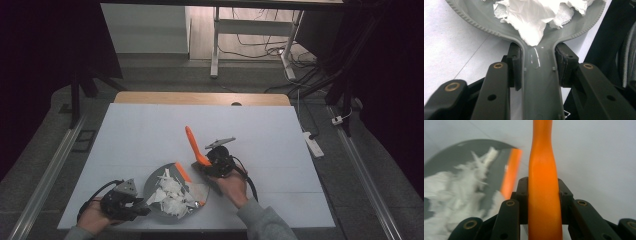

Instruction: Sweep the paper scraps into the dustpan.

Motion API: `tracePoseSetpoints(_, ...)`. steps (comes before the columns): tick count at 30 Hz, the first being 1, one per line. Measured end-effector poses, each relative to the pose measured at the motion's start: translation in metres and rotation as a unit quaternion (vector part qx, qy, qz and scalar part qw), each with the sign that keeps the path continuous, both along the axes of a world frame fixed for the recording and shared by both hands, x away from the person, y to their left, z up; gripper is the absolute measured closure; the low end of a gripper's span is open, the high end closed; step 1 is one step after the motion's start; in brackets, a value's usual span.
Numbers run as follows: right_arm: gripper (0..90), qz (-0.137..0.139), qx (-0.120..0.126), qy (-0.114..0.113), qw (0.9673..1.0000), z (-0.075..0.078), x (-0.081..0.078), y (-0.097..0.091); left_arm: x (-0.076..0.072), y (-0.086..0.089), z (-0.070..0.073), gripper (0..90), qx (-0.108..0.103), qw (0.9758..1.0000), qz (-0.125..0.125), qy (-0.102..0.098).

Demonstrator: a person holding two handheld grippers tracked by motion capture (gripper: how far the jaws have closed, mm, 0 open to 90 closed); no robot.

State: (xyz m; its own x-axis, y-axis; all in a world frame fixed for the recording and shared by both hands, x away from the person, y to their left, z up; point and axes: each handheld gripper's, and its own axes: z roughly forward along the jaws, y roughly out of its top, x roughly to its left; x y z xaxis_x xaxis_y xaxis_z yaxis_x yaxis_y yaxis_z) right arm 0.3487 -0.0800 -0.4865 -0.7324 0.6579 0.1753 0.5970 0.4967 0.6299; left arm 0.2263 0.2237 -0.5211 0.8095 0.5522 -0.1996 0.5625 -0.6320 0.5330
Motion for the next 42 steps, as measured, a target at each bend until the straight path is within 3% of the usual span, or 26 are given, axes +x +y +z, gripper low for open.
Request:
tracePoseSetpoints(3, 70.1, 0.024, 0.009, 0.008, 0.9996, -0.001, -0.006, 0.020, 0.000, 0.000, 0.000, 61.4, 0.000, 1.0000, 0.000, 0.000)
tracePoseSetpoints(5, 70.1, 0.038, 0.031, 0.021, 0.9986, -0.002, -0.008, 0.034, 0.000, 0.000, 0.000, 61.4, 0.001, 1.0000, 0.000, 0.000)
tracePoseSetpoints(9, 70.1, 0.058, 0.062, 0.017, 0.9962, 0.003, -0.013, 0.058, 0.000, 0.000, 0.000, 61.4, -0.001, 1.0000, 0.000, 0.000)
tracePoseSetpoints(13, 70.1, 0.057, 0.055, -0.023, 0.9966, 0.017, -0.017, 0.063, 0.001, 0.001, -0.001, 61.4, -0.001, 1.0000, -0.003, 0.000)
tracePoseSetpoints(15, 70.1, 0.044, 0.055, -0.043, 0.9966, 0.023, -0.015, 0.056, 0.000, 0.001, -0.001, 61.4, -0.001, 1.0000, -0.002, 0.001)
tracePoseSetpoints(18, 70.0, 0.027, 0.060, -0.053, 0.9964, 0.030, -0.010, 0.041, 0.001, 0.001, -0.001, 61.4, -0.002, 1.0000, -0.001, 0.001)
tracePoseSetpoints(28, 70.0, -0.013, 0.080, -0.057, 0.9951, 0.036, -0.004, -0.003, 0.001, 0.002, -0.003, 61.4, -0.019, 0.9998, 0.010, -0.002)
tracePoseSetpoints(37, 70.1, -0.031, 0.095, -0.066, 0.9928, 0.042, -0.004, -0.040, 0.003, 0.005, 0.000, 61.4, -0.036, 0.9982, 0.046, -0.013)
tracePoseSetpoints(42, 70.1, -0.032, 0.103, -0.069, 0.9918, 0.044, -0.005, -0.060, 0.004, 0.005, 0.005, 61.4, -0.044, 0.9960, 0.075, -0.018)
